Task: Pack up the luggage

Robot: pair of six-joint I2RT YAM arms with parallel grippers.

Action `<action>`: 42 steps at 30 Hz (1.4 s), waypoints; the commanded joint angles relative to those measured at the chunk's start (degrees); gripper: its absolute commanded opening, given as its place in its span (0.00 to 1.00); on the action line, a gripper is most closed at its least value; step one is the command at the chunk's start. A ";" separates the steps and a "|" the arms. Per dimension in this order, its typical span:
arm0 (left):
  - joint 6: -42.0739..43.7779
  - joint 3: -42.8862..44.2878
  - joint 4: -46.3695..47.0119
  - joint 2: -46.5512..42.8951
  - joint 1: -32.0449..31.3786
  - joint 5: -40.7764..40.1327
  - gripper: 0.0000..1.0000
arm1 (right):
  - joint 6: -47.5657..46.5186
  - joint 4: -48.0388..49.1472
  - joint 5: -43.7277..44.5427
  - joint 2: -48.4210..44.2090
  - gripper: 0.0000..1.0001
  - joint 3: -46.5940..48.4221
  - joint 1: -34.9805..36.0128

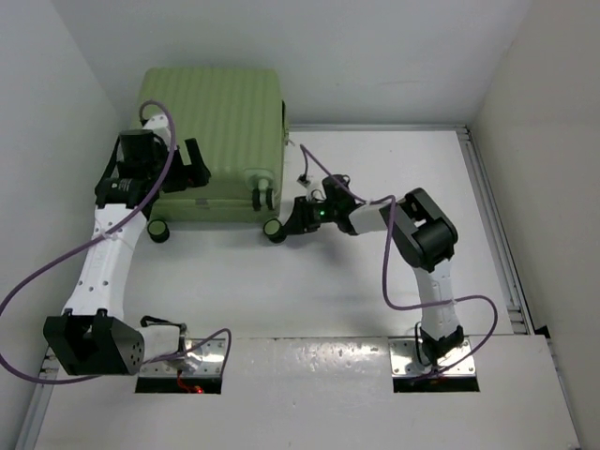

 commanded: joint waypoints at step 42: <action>-8.12 57.91 13.57 60.05 23.82 7.53 0.81 | 4.78 29.17 0.18 -9.58 0.48 2.73 -10.64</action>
